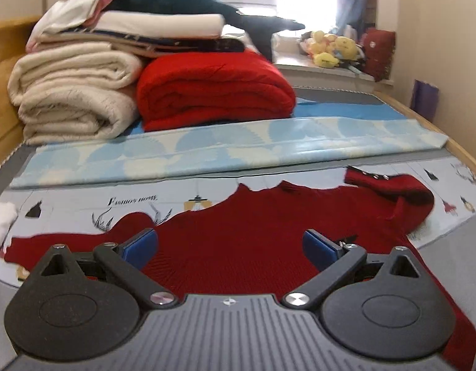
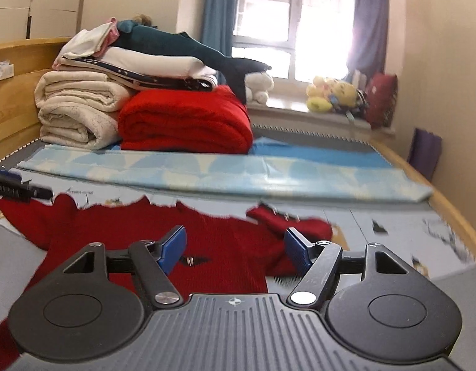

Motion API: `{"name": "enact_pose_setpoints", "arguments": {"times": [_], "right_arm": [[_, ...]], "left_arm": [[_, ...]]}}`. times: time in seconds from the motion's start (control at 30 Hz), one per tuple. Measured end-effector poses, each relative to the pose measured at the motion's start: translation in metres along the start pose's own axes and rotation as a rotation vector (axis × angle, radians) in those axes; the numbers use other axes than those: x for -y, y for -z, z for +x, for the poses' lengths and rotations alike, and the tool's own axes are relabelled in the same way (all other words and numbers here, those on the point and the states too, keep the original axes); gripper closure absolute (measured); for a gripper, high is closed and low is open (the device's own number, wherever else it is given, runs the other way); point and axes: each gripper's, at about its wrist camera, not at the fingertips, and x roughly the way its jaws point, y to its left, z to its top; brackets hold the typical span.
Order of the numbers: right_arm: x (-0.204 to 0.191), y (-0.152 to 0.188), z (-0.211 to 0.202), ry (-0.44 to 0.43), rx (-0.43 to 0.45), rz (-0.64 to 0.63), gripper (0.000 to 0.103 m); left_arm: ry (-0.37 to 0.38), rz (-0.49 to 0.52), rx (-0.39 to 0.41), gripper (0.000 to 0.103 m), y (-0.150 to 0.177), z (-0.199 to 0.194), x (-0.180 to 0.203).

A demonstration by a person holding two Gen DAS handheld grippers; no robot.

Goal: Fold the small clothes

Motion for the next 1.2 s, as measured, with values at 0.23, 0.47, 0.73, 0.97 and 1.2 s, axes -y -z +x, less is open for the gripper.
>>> {"name": "enact_pose_setpoints", "arguments": {"times": [0.23,0.47,0.73,0.97,1.2], "right_arm": [[-0.022,-0.055,0.071,-0.119,-0.002,0.08,0.031],[-0.049,-0.028,0.141,-0.136,-0.134,0.085,0.046],[-0.059,-0.042,0.162,-0.198,-0.078,0.04,0.048],[-0.057,-0.038,0.174,-0.205,-0.094,0.036,0.065],[-0.053,-0.035,0.187,-0.194,-0.133,0.025,0.068]], "left_arm": [[-0.072,-0.1,-0.008,0.006,-0.008,0.009,-0.04],[-0.125,-0.115,-0.039,0.018,-0.008,0.028,-0.067],[-0.176,-0.261,-0.095,0.046,-0.005,0.068,-0.132],[-0.299,-0.523,-0.161,0.089,0.027,0.106,-0.228],[-0.437,-0.809,-0.169,0.085,0.068,0.117,-0.313]]}}
